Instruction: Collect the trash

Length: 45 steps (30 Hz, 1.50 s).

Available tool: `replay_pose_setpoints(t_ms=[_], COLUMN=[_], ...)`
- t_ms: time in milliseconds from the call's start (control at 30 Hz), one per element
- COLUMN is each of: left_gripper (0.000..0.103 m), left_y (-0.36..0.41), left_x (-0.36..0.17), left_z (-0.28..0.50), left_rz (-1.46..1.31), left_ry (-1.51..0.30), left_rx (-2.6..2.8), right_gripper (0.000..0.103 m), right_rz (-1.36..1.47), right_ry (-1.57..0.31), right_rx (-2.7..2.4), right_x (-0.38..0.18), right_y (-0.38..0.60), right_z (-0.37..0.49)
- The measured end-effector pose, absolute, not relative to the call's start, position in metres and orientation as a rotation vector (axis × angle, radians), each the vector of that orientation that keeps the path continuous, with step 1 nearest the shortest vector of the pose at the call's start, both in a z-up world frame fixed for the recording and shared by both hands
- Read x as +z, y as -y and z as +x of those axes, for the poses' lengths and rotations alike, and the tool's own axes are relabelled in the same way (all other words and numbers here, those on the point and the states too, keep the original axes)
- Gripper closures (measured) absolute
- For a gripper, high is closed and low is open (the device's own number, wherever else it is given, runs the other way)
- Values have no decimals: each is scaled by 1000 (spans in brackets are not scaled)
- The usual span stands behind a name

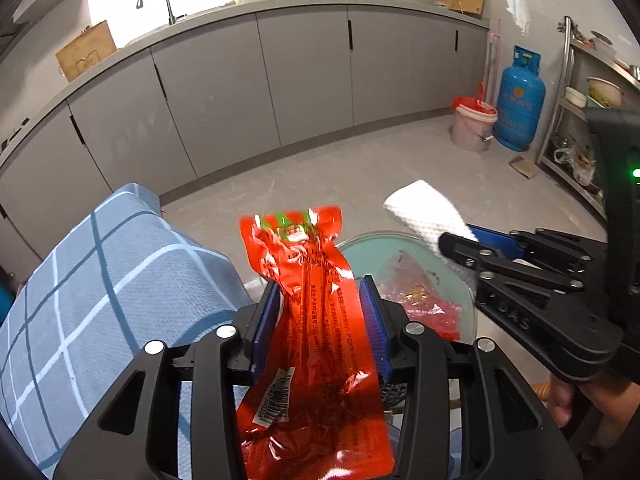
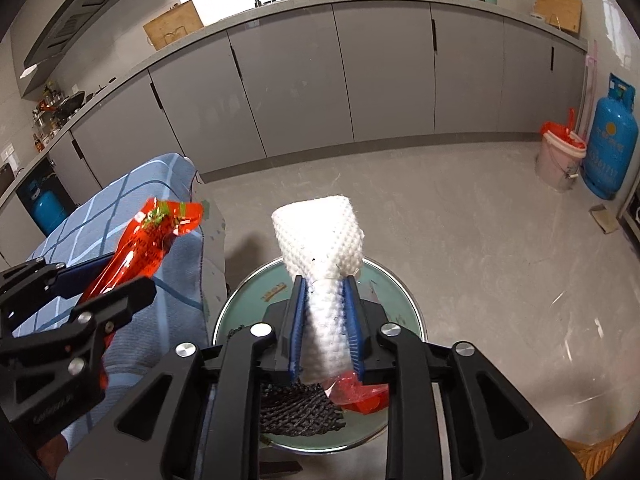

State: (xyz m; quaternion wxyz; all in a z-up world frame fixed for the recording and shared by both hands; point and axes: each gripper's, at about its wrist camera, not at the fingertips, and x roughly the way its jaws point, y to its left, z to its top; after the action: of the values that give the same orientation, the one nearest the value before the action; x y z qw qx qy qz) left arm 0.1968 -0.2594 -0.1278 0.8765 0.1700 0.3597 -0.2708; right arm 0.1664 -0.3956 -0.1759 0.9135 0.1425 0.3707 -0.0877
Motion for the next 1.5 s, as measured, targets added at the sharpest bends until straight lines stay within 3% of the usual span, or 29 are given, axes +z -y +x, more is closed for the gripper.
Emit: replay_pose_setpoints(t_ms=[67,133,167,200,400,633,1500], left_gripper=[55,40,37,36,27,21,14], left_y=[261,261,260,259,248,213,154], left_x=[-126,-124,-121,-120,-113,-92,-41], left_z=[194,191,191,190,188,179,148], left_rz=[361,367,365,363,370,323,214], left_ry=[-731,-712,-704,-698,-683,-648,-550], left_rx=[-573,-569,-565,-566,-533,-477,-424], right_gripper=[63,63,59,53,47,44,37], right_rz=[307,314,321,328,350,349,242], right_ry=[-760,-761,-758,-751,-723,-671,-593], right_rx=[-186,-194,-192,-192,-199,-199,-223], right_x=[-178,-179,-178,-177,-166,-141,-90], right_y=[398,400,401,402,402,385,330], right_z=[166,164,163,162,148,119,71])
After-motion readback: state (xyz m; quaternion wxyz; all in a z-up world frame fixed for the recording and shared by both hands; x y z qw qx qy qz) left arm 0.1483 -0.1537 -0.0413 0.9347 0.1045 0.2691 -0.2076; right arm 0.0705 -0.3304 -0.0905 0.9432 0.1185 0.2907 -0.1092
